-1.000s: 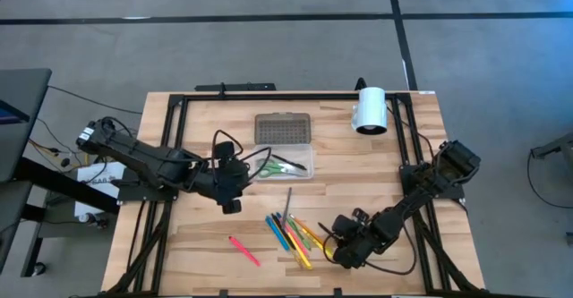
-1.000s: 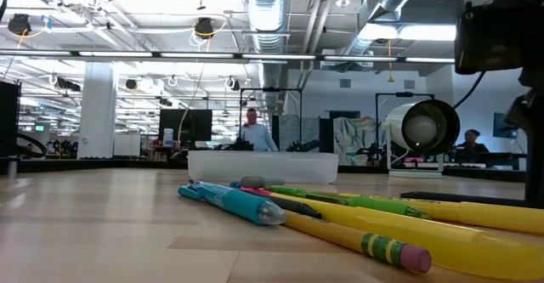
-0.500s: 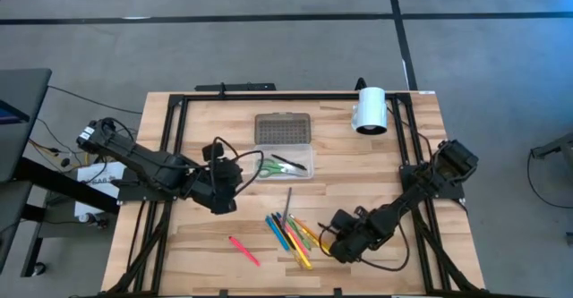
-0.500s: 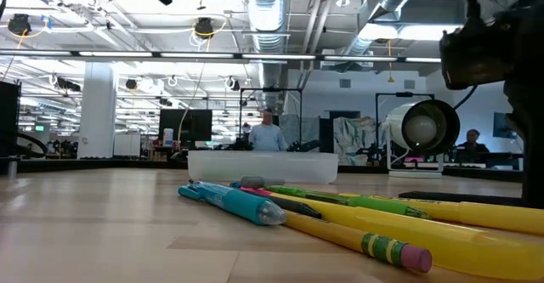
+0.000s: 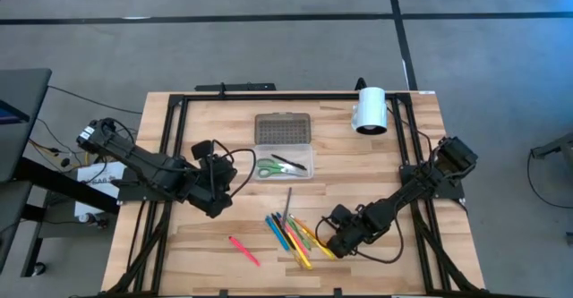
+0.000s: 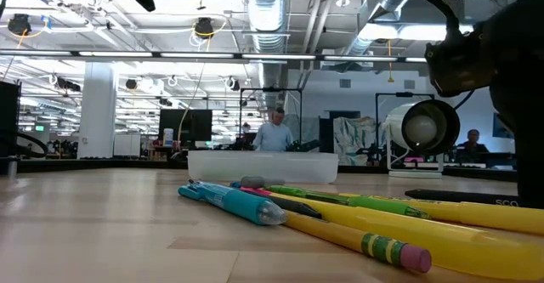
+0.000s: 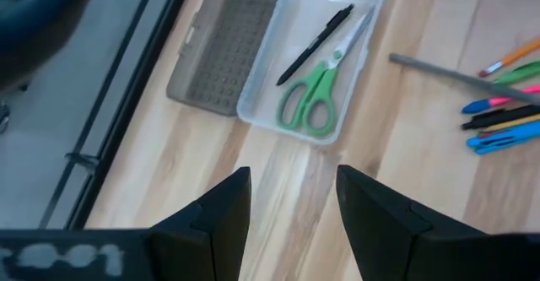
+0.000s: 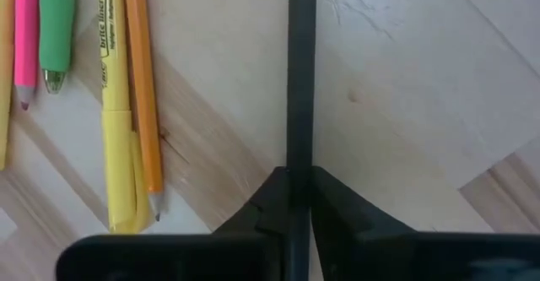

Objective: Pick & place school supplies into a supply box
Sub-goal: Put the black pen into the supply box

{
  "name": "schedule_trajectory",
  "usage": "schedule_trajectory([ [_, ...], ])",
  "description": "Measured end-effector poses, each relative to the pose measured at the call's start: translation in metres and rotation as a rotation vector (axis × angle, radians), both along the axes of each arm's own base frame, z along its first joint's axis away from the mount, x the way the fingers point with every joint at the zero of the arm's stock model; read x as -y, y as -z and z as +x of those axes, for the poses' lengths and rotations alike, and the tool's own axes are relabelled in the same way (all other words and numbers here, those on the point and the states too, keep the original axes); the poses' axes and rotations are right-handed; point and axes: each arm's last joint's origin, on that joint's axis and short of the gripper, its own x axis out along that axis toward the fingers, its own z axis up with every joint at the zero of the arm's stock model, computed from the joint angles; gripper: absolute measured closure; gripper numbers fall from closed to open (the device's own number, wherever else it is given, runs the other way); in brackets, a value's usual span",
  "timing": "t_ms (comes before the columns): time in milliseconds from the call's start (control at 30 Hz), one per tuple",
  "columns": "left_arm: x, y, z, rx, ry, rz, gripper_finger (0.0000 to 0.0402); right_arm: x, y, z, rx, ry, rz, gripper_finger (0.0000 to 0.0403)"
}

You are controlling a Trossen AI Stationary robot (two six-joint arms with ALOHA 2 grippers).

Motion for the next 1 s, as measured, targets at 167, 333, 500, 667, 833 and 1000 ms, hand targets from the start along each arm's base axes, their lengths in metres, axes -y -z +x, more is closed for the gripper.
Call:
schedule_trajectory([
  [167,-0.0013,0.0001,-0.0015,-0.005,-0.013,0.021,0.0235,0.0005,0.0001,0.0002,0.001,0.002,-0.002,0.0376],
  [333,-0.0021,-0.0002,-0.002,-0.002,-0.017,0.047,0.0235,0.0005,0.0001,0.0003,-0.002,-0.006,0.001,0.038],
  [500,-0.0025,-0.0004,-0.0019,-0.005,-0.008,0.065,0.0235,0.0006,0.0003,0.0002,-0.003,-0.007,0.001,0.0367],
  [667,-0.0029,-0.0006,-0.0021,-0.005,-0.008,0.079,0.0235,0.0006,0.0005,0.0002,-0.004,-0.007,0.001,0.0363],
  [833,-0.003,-0.0005,-0.0022,-0.006,-0.008,0.079,0.0235,0.0005,0.0004,0.0002,-0.004,-0.007,0.001,0.0372],
  [1000,-0.003,-0.0005,-0.0022,-0.007,-0.007,0.08,0.0235,0.0003,-0.0002,0.0006,-0.003,-0.015,0.0,0.0384],
])
